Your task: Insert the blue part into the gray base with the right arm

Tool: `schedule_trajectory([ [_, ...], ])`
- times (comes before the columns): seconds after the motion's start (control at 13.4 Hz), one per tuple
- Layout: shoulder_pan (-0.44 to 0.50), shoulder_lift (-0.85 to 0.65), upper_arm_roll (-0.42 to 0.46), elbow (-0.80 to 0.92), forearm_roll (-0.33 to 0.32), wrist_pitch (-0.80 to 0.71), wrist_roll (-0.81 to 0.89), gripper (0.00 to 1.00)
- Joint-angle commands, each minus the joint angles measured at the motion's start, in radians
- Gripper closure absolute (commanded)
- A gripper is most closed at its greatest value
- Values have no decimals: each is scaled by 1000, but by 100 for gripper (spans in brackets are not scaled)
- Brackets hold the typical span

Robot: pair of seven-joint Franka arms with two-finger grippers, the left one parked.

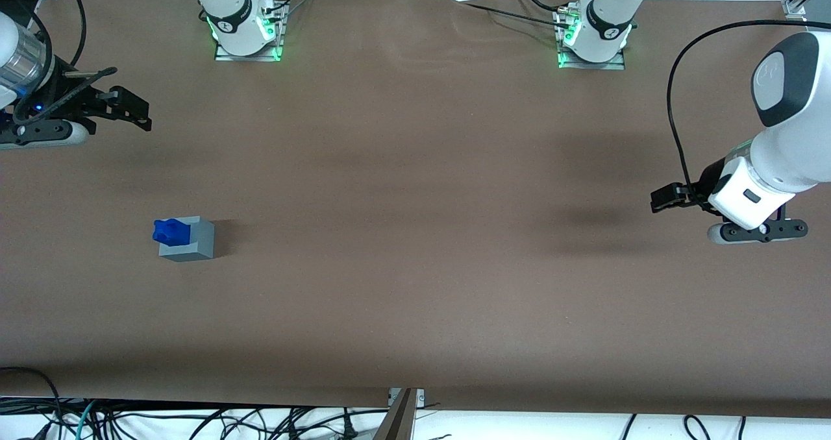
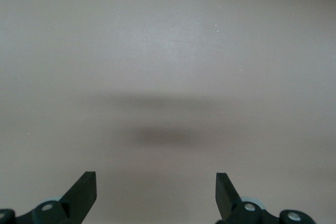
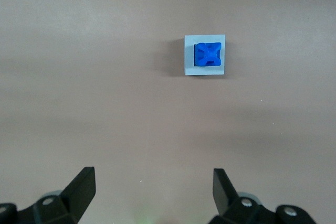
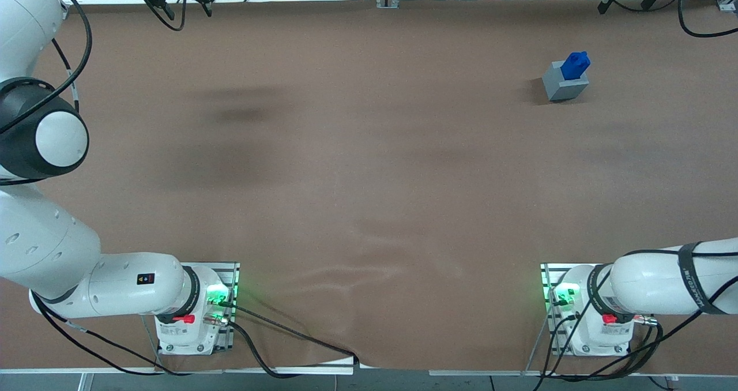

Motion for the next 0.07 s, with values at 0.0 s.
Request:
schedule_trajectory([
  [0.0,-5,8,1,27,7,-24,-7,1],
])
